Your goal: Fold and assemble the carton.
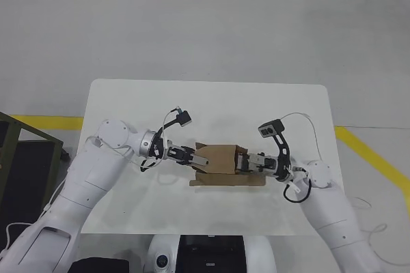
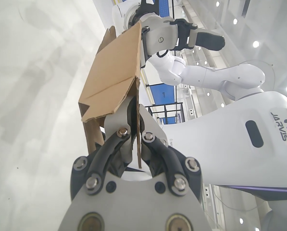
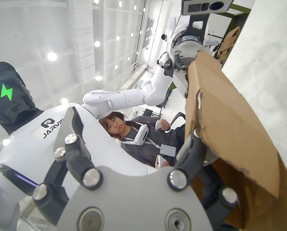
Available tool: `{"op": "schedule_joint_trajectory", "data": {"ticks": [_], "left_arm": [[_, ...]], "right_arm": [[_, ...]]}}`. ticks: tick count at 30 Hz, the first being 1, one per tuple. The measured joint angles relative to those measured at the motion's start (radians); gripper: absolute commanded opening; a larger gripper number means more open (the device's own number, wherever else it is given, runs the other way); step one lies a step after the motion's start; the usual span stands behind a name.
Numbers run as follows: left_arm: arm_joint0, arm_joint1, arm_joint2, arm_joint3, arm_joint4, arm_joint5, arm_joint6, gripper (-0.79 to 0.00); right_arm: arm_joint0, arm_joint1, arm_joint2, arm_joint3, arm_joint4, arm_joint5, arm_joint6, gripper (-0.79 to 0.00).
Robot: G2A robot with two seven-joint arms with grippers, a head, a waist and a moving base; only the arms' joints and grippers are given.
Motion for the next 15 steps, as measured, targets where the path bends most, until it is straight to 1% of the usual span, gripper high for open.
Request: {"op": "schedule_joint_trajectory", "data": {"ticks": [9,10,11,12,13,15], "left_arm": [[-0.005,0.002,0.008,-0.004,0.002,0.005,0.002,-0.785],[-0.005,0.002,0.010,-0.005,0.001,0.006,0.002,-0.785],[-0.006,0.002,0.011,-0.006,0.001,0.006,0.002,-0.785],[-0.006,0.002,0.012,-0.007,0.001,0.007,0.002,-0.785],[-0.007,0.003,0.013,-0.007,0.001,0.008,0.002,-0.785],[-0.007,0.003,0.014,-0.008,0.000,0.008,0.001,-0.785]], "right_arm": [[0.009,0.011,-0.032,0.001,-0.049,-0.045,-0.045,0.000],[0.011,0.012,-0.037,0.003,-0.055,-0.051,-0.051,-0.037],[0.013,0.013,-0.040,0.005,-0.059,-0.056,-0.056,-0.148],[0.015,0.014,-0.043,0.008,-0.065,-0.061,-0.061,-0.292],[0.017,0.016,-0.047,0.011,-0.074,-0.068,-0.068,-0.400],[0.021,0.018,-0.055,0.015,-0.083,-0.076,-0.077,-0.446]]}}
